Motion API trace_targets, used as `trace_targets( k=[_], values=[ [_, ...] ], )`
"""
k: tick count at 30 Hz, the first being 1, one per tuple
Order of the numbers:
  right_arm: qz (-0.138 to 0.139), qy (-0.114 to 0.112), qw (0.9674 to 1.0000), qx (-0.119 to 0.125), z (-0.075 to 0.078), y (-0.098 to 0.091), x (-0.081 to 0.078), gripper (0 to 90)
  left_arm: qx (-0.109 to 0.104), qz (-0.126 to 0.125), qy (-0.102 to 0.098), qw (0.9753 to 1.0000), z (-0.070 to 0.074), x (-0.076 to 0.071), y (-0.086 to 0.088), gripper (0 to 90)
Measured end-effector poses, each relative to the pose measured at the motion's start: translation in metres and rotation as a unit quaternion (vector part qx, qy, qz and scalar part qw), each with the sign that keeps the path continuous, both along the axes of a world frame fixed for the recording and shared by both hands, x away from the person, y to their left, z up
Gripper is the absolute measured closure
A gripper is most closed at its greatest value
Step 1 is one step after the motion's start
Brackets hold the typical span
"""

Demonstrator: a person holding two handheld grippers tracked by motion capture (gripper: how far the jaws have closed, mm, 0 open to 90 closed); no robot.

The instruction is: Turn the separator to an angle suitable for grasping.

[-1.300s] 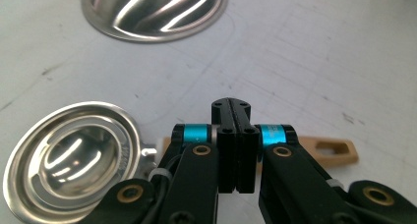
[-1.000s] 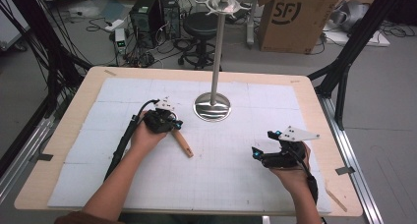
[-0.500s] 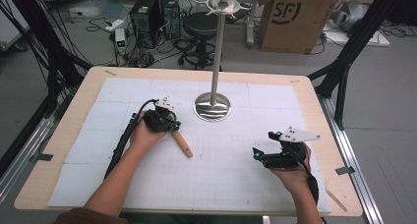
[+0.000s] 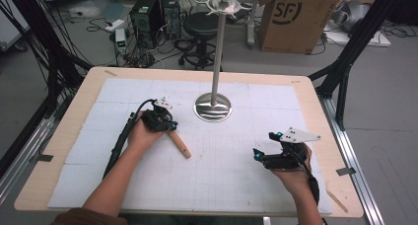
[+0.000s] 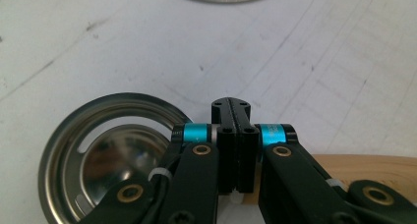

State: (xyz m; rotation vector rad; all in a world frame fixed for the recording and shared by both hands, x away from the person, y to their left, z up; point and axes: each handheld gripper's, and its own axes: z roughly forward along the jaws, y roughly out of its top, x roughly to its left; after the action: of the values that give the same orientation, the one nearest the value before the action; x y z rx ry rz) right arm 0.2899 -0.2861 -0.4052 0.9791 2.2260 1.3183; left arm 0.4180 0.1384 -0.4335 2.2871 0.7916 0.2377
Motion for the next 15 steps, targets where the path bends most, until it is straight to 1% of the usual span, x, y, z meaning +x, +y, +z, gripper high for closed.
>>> trace_targets(
  k=[2,4,7,13,15],
  values=[
    [0.0,0.0,1.0,0.001,0.0,0.0,0.0,13.0,0.015,-0.002,-0.005,0.9999,0.0,-0.005,0.0,89.8],
    [0.0,0.0,1.0,0.002,0.0,0.0,0.0,13.0,0.022,-0.004,-0.007,0.9997,0.001,-0.01,0.001,89.8],
    [0.001,0.0,1.0,0.0,0.0,0.001,-0.001,13.0,0.024,-0.004,-0.007,0.9997,0.003,-0.017,0.007,89.8],
    [0.003,-0.001,1.0,0.0,0.0,0.001,-0.001,13.0,0.024,0.003,0.006,0.9997,0.002,-0.031,0.025,89.8],
    [0.003,-0.001,1.0,0.001,0.0,0.001,0.0,13.0,0.022,0.004,0.004,0.9997,0.001,-0.036,0.029,89.8]
  ],
)
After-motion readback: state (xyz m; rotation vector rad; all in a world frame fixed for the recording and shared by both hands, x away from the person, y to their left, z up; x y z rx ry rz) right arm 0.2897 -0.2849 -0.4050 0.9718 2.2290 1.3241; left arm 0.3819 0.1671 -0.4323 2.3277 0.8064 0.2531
